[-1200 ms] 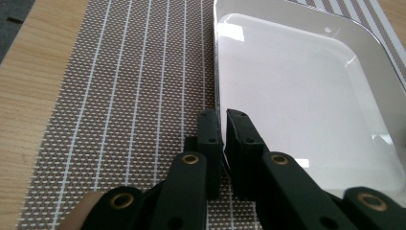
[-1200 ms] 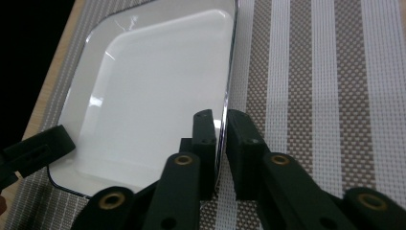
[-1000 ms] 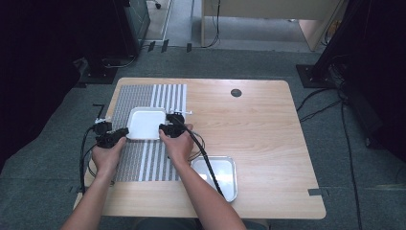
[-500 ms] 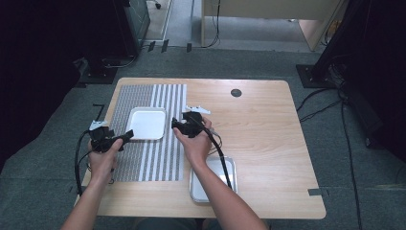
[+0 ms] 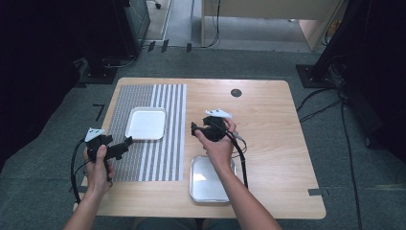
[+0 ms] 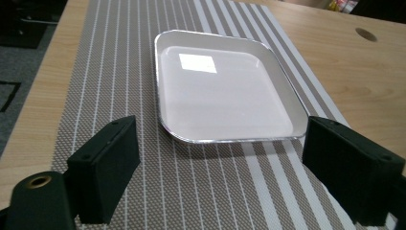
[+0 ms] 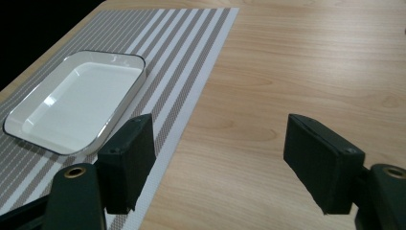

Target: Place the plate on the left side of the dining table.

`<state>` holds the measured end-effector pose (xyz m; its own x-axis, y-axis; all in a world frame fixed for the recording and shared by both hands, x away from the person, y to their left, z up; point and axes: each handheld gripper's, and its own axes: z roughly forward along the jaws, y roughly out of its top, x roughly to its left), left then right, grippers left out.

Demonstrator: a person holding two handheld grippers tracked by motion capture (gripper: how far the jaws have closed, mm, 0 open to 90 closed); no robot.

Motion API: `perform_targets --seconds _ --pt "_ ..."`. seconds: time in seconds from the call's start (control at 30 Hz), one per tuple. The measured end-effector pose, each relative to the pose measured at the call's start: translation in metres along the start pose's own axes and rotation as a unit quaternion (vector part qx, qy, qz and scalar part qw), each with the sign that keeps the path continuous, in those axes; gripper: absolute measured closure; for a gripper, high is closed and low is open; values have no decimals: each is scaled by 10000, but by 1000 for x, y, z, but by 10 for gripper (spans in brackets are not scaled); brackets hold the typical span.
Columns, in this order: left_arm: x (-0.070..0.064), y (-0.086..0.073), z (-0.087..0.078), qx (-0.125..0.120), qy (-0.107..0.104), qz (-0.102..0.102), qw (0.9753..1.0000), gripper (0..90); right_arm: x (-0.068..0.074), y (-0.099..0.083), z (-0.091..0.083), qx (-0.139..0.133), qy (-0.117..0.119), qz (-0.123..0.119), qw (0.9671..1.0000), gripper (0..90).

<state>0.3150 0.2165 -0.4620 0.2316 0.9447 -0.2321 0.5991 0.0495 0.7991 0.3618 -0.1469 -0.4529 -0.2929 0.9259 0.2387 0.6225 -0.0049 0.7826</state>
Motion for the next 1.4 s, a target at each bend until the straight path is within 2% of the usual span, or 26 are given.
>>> perform_targets --seconds 0.07,0.1,0.3,0.5,0.57,0.6,0.63,0.73,0.93,1.0,1.03,1.2,1.23,1.27,1.3,1.37,1.4 --pt "-3 -4 -4 -18 -17 22 10000 114 -6 -3 -7 -3 98 81 9999 262" --pt "-4 -7 -5 -38 -30 35 10000 114 -6 -3 -7 -3 98 81 9999 262" --pt "-8 -19 -12 -10 3 106 9999 96 -26 -12 -31 -168 102 173 9997 248" --pt "-8 -31 -20 8 -5 75 10000 87 -44 -17 -55 -256 -21 34 9997 232" --pt "-8 -33 -21 2 -9 61 10000 87 -46 -17 -58 -268 -38 16 9996 229" --pt "-8 -35 -24 21 -7 53 10000 66 -52 -20 -67 -307 -100 -25 9995 226" --pt "-7 -37 -25 17 46 36 10000 23 -55 -21 -70 -313 -115 -29 9994 227" --pt "-7 -40 -29 -33 150 -33 9999 8 -61 -25 -78 -300 -104 -73 9995 228" --pt "-7 -47 -38 -6 183 83 9998 0 -81 -41 -98 -298 -311 -130 9990 224" --pt "-6 -48 -40 -15 204 109 9997 0 -84 -42 -100 -294 -337 -128 9989 225" --pt "-5 -50 -41 4 200 132 9997 0 -91 -48 -105 -278 -382 -117 9988 223" --pt "0 -58 -49 0 240 83 9997 0 -105 -56 -115 -318 -480 -68 9983 223" --pt "2 -59 -50 -3 249 67 9997 0 -113 -62 -121 -339 -555 -42 9979 224" --pt "4 -61 -52 -27 318 56 9995 0 -113 -62 -121 -339 -555 -42 9979 224" --pt "5 -62 -54 -67 337 55 9994 0 -120 -67 -126 -346 -629 -17 9974 223" --pt "9 -64 -57 -85 324 33 9994 0 -123 -70 -129 -362 -671 -2 9971 223" --pt "12 -66 -59 -80 290 47 9995 0 -129 -74 -134 -375 -736 19 9966 223"
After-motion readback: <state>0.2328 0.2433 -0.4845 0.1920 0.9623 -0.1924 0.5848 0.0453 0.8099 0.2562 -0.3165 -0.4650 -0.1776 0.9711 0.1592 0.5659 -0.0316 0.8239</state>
